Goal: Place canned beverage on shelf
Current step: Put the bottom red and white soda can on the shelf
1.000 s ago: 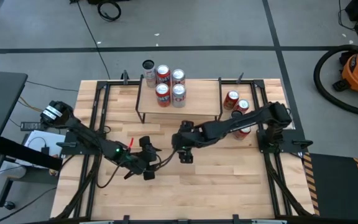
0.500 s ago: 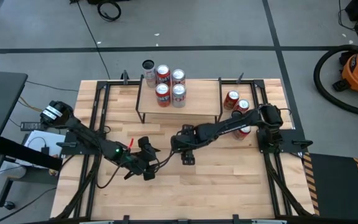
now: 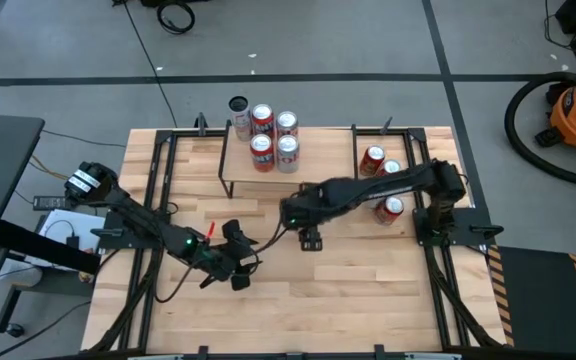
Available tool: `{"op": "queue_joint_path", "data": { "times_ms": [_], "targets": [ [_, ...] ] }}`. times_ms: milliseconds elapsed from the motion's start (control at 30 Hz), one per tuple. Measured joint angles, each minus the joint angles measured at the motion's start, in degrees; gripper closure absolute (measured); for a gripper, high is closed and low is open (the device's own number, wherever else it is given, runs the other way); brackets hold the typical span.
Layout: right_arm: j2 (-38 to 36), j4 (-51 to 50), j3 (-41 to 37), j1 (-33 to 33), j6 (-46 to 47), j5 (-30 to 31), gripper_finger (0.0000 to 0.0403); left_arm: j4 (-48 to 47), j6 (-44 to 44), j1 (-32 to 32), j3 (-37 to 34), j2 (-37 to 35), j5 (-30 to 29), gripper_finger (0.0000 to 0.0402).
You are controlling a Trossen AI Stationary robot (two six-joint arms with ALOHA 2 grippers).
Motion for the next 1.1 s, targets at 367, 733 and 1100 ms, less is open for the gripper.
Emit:
{"op": "queue_joint_path", "data": {
  "times_ms": [367,733,1100],
  "targets": [
    [-0.84,-16.31,17.56,-5.9,-3.78,-0.17,0.0081,5.86,3.41,2.22,0.0,-0.02,0.9,0.0125],
    [-0.84,-22.2,25.99,-20.25,-15.24,-2.84,0.008,5.37,5.84,1.64,0.02,-5.39,2.37,0.0125],
    [-0.82,-20.33,25.99,-33.99,-25.2,-8.83,0.008,0.83,10.57,2.12,0.02,-11.78,2.64,0.0125]
  ]
}}
